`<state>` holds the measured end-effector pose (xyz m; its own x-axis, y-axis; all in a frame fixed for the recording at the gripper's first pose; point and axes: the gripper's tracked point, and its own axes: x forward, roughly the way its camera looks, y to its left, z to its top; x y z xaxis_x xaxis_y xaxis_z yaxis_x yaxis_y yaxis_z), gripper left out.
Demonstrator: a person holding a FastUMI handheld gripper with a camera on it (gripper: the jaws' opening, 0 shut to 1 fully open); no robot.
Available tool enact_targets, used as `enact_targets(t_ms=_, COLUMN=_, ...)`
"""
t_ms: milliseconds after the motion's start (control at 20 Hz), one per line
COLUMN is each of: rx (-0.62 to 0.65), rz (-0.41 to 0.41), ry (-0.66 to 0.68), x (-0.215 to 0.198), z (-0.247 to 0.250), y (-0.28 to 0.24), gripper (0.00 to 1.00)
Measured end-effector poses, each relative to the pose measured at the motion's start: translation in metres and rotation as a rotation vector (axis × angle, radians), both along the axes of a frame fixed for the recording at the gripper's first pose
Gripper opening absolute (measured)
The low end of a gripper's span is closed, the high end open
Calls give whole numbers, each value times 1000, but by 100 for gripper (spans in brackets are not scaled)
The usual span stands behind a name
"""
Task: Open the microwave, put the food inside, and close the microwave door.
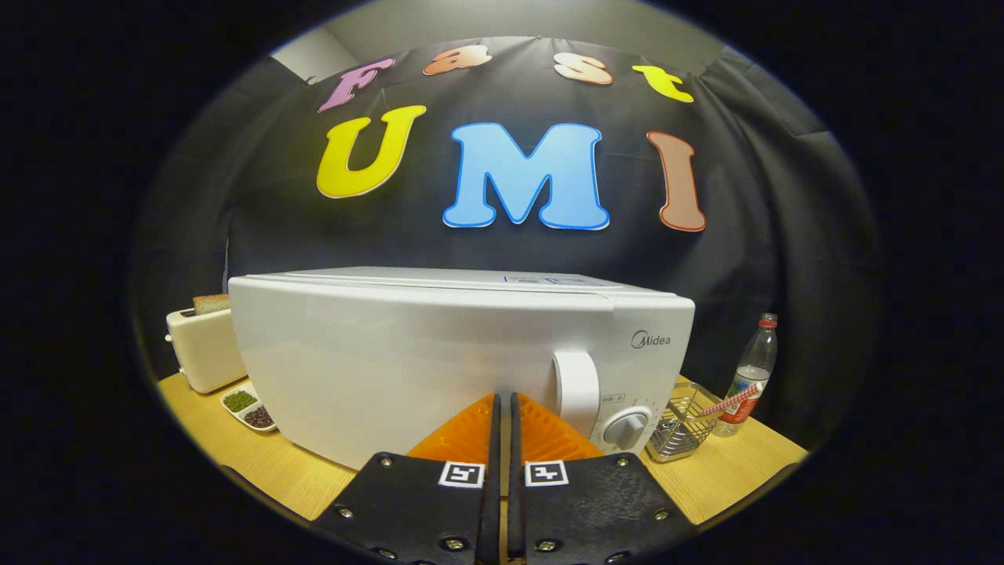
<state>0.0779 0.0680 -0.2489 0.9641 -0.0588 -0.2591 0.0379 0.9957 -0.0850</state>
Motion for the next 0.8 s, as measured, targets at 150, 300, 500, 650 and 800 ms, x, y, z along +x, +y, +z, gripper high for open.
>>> enact_targets(t_ms=150, rx=4, rz=-20, ry=-5, x=2, z=1, y=-4, gripper=5)
enact_targets(t_ms=300, rx=-10, rz=-15, ry=35, x=3, z=-6, y=-2, gripper=5)
enact_targets(t_ms=500, rx=71, rz=8, ry=82, x=-13, z=11, y=-6, gripper=5)
enact_targets(t_ms=650, rx=82, rz=32, ry=79, x=-35, z=38, y=-5, gripper=5)
enact_targets(t_ms=800, rx=98, rz=31, ry=45, x=-58, z=76, y=-7, gripper=5)
